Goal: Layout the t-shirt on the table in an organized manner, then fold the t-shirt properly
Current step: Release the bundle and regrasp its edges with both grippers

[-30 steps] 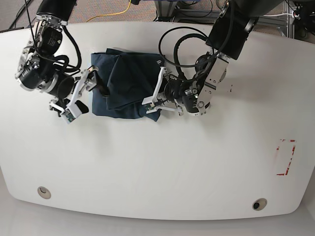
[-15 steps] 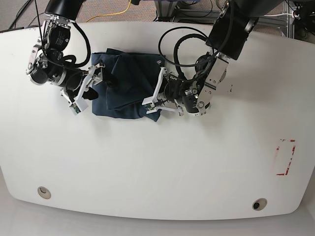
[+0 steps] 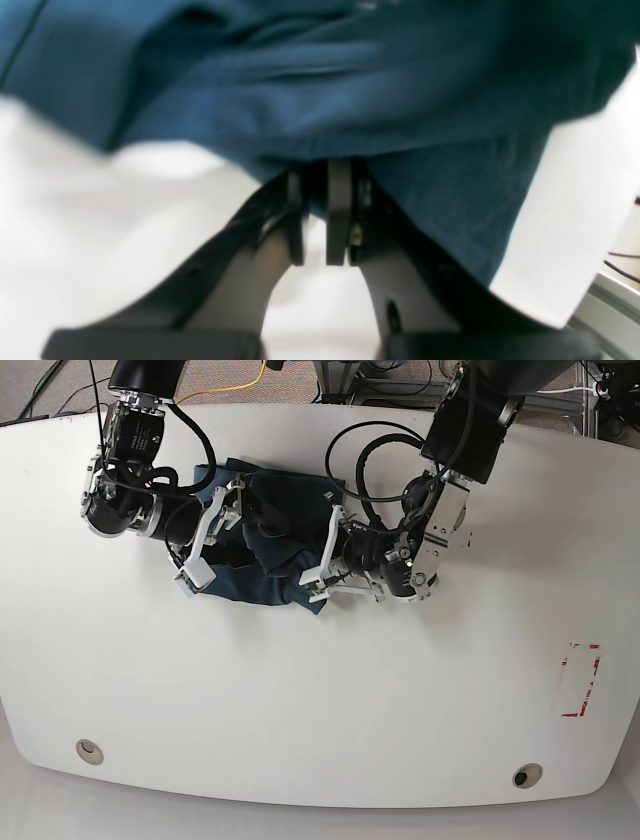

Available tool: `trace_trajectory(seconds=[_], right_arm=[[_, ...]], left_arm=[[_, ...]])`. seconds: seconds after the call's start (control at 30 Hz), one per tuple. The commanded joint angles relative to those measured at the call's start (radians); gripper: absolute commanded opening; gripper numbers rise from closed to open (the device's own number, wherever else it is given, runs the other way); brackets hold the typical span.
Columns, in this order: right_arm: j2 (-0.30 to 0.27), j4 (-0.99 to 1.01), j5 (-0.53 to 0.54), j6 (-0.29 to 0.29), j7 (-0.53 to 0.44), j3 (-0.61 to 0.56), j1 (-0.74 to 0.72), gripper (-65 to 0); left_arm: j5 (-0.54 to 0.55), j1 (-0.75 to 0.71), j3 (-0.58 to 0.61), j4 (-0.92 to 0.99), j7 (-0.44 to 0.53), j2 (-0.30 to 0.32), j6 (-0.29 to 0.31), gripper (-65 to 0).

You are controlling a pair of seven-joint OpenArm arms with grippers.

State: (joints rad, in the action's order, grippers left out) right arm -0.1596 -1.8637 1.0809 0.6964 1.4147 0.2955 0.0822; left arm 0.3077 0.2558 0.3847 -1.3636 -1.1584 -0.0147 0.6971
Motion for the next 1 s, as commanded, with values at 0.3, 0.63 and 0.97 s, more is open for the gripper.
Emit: trace_trajectory(seconds=[0.3,0.63,0.97], right_arm=[[-0.011,-0.012,0.025,0.002,-0.018,0.003,-0.011,-14.7],[0.036,-0.011,0.02,0.002,-0.018,-0.095,-0.012,-14.7],[0.117,-0.011,0.018,0.002,-0.018,-0.198,-0.009,-14.7]], left_arm=[[0.008,0.043,-0.157,-0.191,-0.012,0.0,0.001,-60.7],[0.008,0.083,-0.338,-0.33,-0.036,0.032,0.001,-60.7],[0.008,0.156,-0.596,-0.376,-0.035,0.086,0.001,-60.7]])
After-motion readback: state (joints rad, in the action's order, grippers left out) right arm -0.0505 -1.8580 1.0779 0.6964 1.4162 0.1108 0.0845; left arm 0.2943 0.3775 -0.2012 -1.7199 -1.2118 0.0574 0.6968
